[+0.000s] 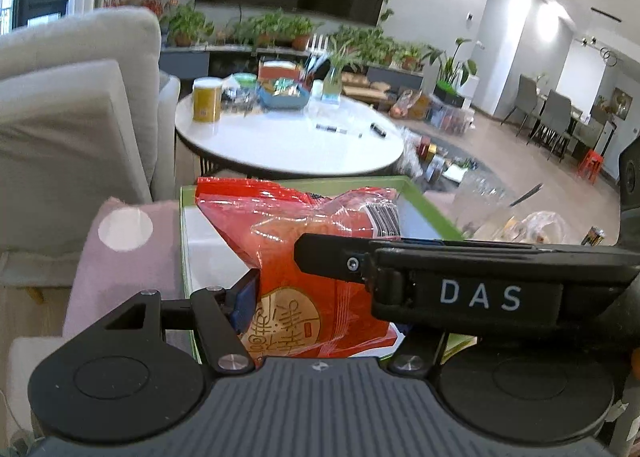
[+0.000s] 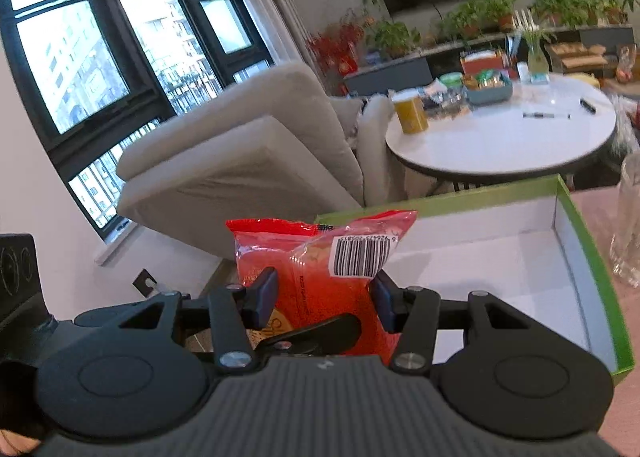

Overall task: Organize snacks
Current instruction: 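Carry the red bread bag into the green box and release it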

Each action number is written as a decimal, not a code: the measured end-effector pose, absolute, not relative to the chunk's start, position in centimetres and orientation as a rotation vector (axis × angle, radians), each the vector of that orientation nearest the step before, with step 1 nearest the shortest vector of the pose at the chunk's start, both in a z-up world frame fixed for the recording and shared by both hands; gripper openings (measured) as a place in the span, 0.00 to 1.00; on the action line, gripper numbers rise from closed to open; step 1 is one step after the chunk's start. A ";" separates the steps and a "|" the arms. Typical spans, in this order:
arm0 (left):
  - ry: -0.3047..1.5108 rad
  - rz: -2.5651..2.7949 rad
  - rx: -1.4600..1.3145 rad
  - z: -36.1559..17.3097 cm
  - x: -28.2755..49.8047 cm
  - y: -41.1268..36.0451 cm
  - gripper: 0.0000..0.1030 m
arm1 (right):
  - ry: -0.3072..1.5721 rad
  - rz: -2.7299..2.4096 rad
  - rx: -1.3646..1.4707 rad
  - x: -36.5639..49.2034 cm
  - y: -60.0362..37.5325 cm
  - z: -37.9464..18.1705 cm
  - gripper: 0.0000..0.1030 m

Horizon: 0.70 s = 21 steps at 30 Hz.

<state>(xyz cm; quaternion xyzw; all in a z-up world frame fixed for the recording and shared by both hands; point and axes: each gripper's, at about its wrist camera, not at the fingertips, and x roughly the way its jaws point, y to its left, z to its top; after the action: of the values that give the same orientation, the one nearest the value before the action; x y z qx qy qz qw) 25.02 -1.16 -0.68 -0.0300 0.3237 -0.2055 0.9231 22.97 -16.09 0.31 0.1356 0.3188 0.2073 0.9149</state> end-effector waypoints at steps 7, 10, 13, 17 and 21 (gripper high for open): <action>0.749 -0.391 -0.041 -3.0 26.3 -1.0 0.61 | 0.783 0.414 0.313 23.9 -15.7 -2.0 0.64; 0.743 -0.359 -0.045 -3.2 26.1 -0.5 0.70 | 0.774 0.373 0.303 23.6 -15.8 -1.9 0.64; 0.714 -0.329 -0.052 -2.4 25.3 0.2 0.76 | 0.731 0.342 0.294 22.9 -16.5 -1.1 0.65; 0.661 -0.302 -0.051 -0.8 23.8 1.3 0.79 | 0.628 0.327 0.278 20.9 -17.5 0.9 0.65; 0.623 -0.265 -0.046 0.3 21.4 2.6 0.83 | 0.501 0.321 0.206 17.4 -18.2 3.1 0.65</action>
<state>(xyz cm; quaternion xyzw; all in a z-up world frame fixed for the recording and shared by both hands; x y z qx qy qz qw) 21.45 2.56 0.35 -0.0226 0.3058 -0.1299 0.9429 17.38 -18.18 3.14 0.1012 0.2462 0.1581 0.9509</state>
